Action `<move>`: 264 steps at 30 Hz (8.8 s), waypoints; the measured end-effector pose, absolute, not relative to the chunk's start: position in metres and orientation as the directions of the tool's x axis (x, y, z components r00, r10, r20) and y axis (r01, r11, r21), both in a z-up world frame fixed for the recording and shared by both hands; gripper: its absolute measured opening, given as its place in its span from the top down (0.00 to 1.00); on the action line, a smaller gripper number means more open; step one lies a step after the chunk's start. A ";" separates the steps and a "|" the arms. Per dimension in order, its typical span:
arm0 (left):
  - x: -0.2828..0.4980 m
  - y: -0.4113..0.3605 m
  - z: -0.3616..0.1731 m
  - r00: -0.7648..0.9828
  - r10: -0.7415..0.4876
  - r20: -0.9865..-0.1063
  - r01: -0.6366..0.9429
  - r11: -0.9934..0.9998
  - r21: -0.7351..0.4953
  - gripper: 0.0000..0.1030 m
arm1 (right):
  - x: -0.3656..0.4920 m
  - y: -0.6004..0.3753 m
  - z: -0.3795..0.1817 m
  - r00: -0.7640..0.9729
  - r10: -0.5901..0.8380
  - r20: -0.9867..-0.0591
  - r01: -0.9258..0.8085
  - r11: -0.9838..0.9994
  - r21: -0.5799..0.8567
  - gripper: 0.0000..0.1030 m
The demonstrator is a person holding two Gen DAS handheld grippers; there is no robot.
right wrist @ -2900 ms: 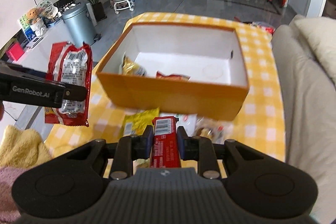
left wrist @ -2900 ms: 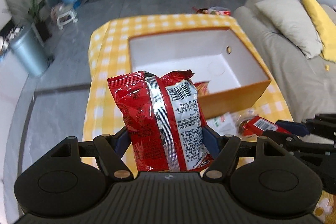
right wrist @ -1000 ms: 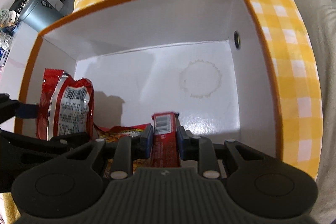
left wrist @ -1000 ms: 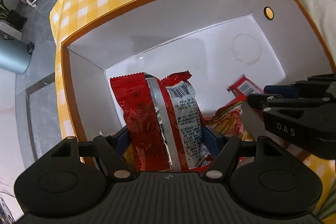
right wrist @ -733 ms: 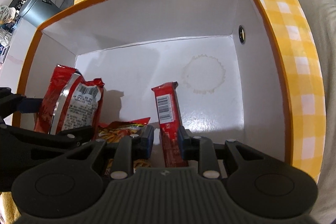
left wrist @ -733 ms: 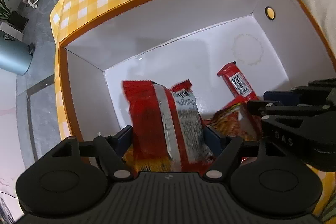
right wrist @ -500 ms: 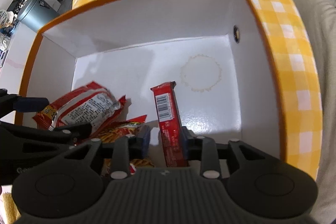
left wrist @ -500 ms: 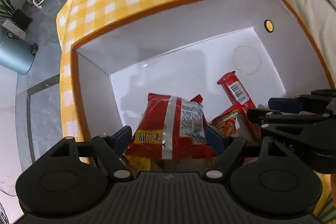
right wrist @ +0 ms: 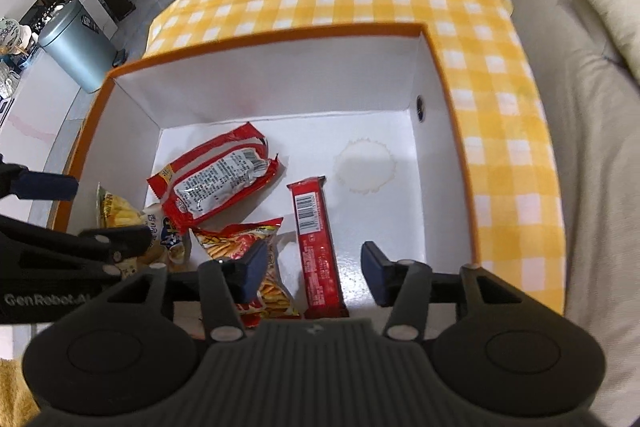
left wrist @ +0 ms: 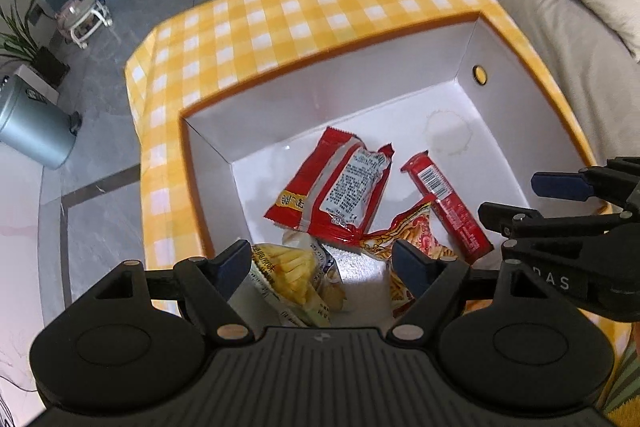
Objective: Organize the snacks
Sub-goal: 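Lift both tools out of the box toward the remaining snacks, then grasp the clear biscuit bag with left tool while right tool grasps the small clear treat bag, then carry both bags over the orange box and open both tools to drop them, then withdraw both tools from the box toward the remaining snacks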
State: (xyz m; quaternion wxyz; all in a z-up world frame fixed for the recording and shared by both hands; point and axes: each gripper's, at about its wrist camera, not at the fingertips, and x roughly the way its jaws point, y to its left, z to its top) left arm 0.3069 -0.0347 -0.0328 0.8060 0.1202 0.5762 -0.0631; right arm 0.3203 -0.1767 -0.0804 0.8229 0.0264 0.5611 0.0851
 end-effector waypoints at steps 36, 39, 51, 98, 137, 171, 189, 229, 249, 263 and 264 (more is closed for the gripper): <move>0.134 -0.016 0.001 0.557 -0.170 -0.813 0.221 0.974 -0.053 0.18 | 0.120 -0.193 -0.037 0.590 0.158 -0.792 -0.171 0.983 0.068 0.42; 0.127 -0.010 -0.010 0.551 -0.174 -0.816 0.192 0.978 -0.079 0.19 | 0.109 -0.195 -0.048 0.591 0.170 -0.789 -0.175 0.981 0.081 0.42; 0.109 -0.012 -0.061 0.534 -0.163 -0.829 0.189 0.979 -0.071 0.20 | 0.097 -0.204 -0.093 0.573 0.165 -0.803 -0.120 0.986 0.117 0.46; 0.154 -0.041 -0.113 0.255 -0.252 -0.934 0.156 0.963 -0.218 0.18 | 0.180 -0.197 -0.147 0.570 0.153 -0.807 -0.202 0.978 0.044 0.59; 0.161 -0.054 -0.151 0.192 -0.255 -0.948 0.003 0.966 -0.259 0.38 | 0.133 -0.224 -0.141 0.536 0.137 -0.833 -0.163 0.985 0.058 0.71; 0.164 -0.023 -0.001 0.563 -0.300 -0.770 0.194 0.954 -0.229 0.49 | 0.144 -0.210 -0.034 0.677 0.206 -0.707 -0.276 0.961 0.015 0.71; 0.293 -0.038 -0.023 0.401 -0.345 -0.849 0.267 0.930 -0.252 0.49 | 0.281 -0.197 -0.030 0.527 0.223 -0.820 -0.370 0.929 0.014 0.71; 0.341 -0.043 -0.069 0.291 -0.240 -0.926 0.211 0.960 -0.182 0.15 | 0.340 -0.169 -0.110 0.237 0.136 -0.962 -0.395 0.918 0.032 0.37; 0.268 -0.036 0.006 0.494 -0.212 -0.843 0.259 0.962 -0.090 0.15 | 0.285 -0.173 -0.041 0.398 0.142 -0.906 -0.347 0.938 -0.006 0.37; 0.180 -0.015 0.022 0.597 -0.240 -0.765 0.293 0.953 -0.070 0.15 | 0.204 -0.183 -0.016 0.523 0.196 -0.830 -0.276 0.960 0.053 0.36; 0.175 -0.014 0.020 0.596 -0.251 -0.762 0.306 0.949 -0.073 0.15 | 0.196 -0.185 -0.016 0.530 0.206 -0.823 -0.268 0.961 0.068 0.36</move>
